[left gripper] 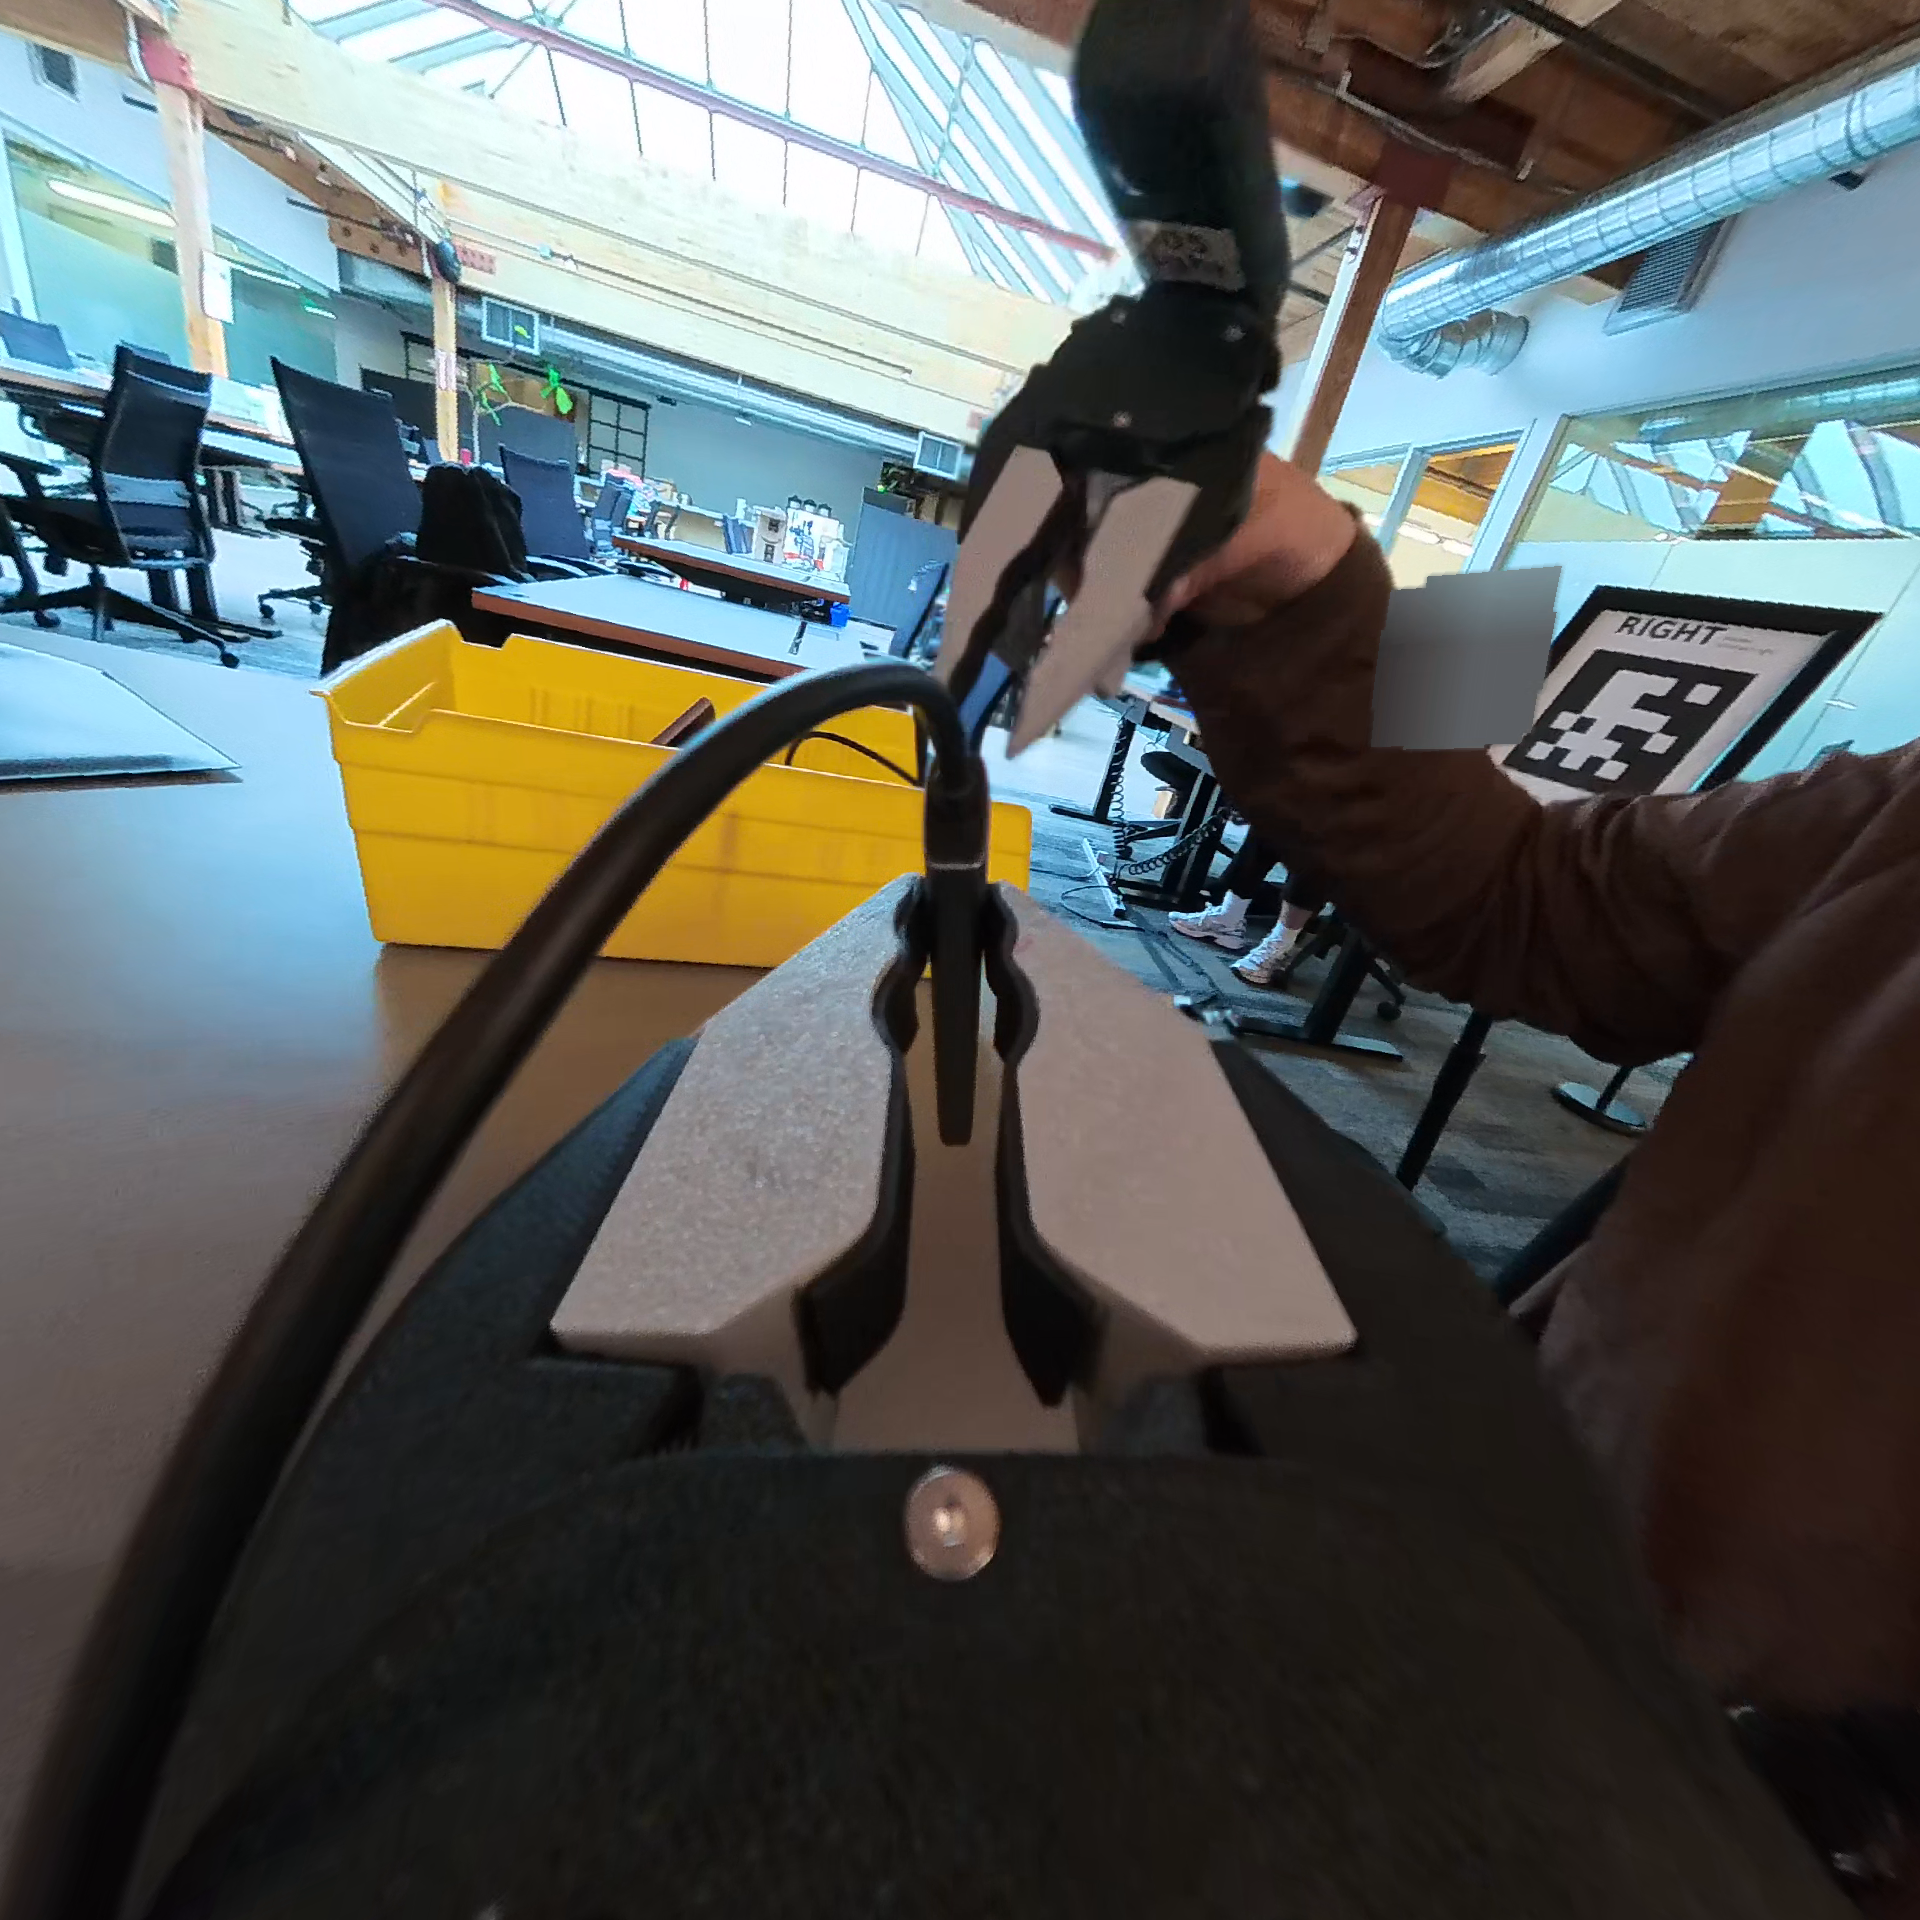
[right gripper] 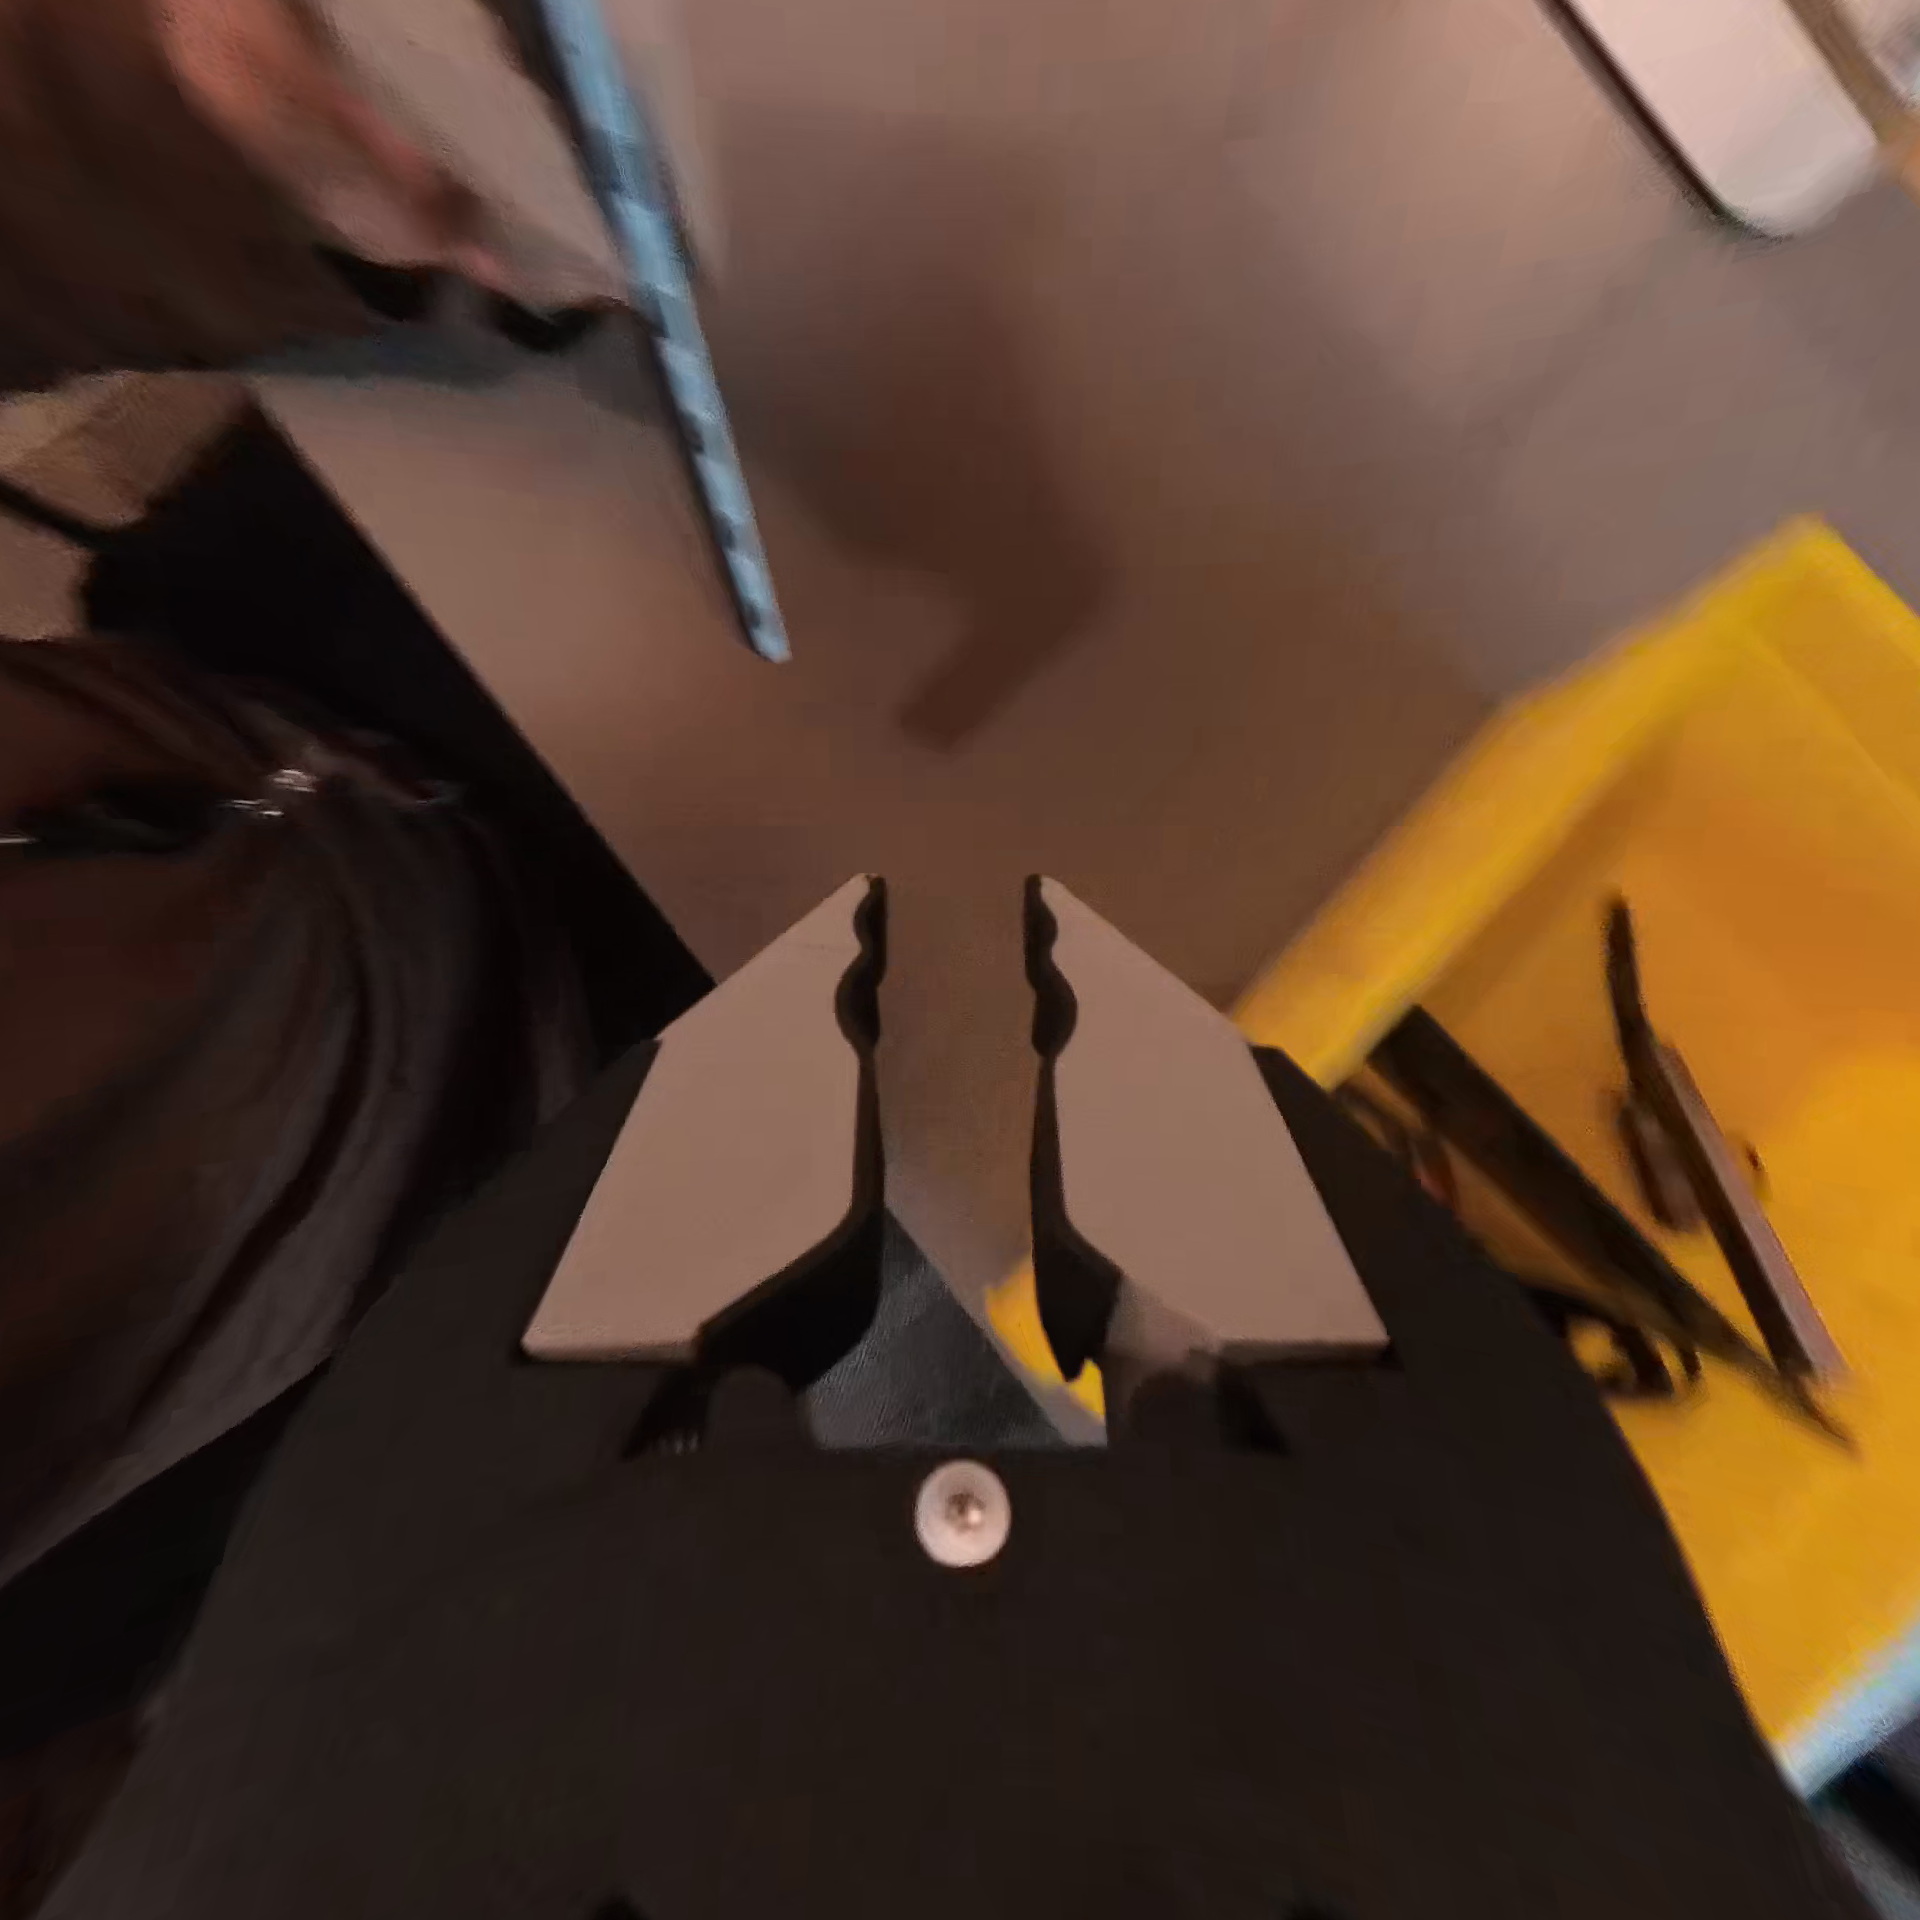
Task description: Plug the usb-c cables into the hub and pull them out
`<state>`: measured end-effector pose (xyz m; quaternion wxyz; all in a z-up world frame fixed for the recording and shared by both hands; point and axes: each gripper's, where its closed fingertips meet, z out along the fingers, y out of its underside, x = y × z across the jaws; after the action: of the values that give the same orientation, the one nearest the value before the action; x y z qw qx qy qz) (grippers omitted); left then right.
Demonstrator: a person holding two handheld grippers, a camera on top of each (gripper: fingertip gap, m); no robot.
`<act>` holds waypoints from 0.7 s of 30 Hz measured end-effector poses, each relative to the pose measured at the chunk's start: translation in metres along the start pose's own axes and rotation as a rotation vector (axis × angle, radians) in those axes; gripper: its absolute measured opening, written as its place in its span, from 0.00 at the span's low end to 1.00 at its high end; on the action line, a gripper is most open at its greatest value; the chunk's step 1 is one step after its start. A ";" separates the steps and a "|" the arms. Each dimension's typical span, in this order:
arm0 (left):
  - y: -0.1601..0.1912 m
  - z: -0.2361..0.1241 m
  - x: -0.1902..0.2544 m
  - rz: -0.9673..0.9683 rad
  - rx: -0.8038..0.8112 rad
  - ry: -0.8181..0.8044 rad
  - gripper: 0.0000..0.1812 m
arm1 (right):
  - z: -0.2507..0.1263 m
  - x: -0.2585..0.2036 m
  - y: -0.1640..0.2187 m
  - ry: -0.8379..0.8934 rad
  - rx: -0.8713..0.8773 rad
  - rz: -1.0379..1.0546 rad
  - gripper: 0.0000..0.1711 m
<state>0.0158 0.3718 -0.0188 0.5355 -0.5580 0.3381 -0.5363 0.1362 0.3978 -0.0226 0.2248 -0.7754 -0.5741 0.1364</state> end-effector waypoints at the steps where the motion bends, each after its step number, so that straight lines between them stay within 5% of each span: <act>1: -0.001 0.000 0.001 -0.006 0.004 0.009 0.04 | 0.010 -0.019 -0.012 -0.048 0.026 -0.050 0.14; 7: -0.004 -0.001 0.010 -0.037 0.030 0.076 0.04 | 0.079 -0.073 -0.053 -0.120 0.052 -0.199 0.17; 11: 0.000 0.001 0.011 -0.054 0.009 0.082 0.05 | 0.096 -0.076 -0.059 -0.145 0.026 -0.208 0.05; 15: -0.005 -0.001 -0.003 -0.162 0.049 0.042 0.12 | 0.072 -0.045 -0.069 -0.007 0.069 -0.186 0.04; 21: 0.023 0.008 -0.004 -0.150 -0.115 0.019 0.04 | -0.025 0.056 -0.082 0.532 0.116 -0.202 0.04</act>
<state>0.0272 0.3732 -0.0406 0.4577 -0.6064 0.3305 -0.5599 0.0965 0.4656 0.0432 0.4239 -0.7088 -0.5604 -0.0621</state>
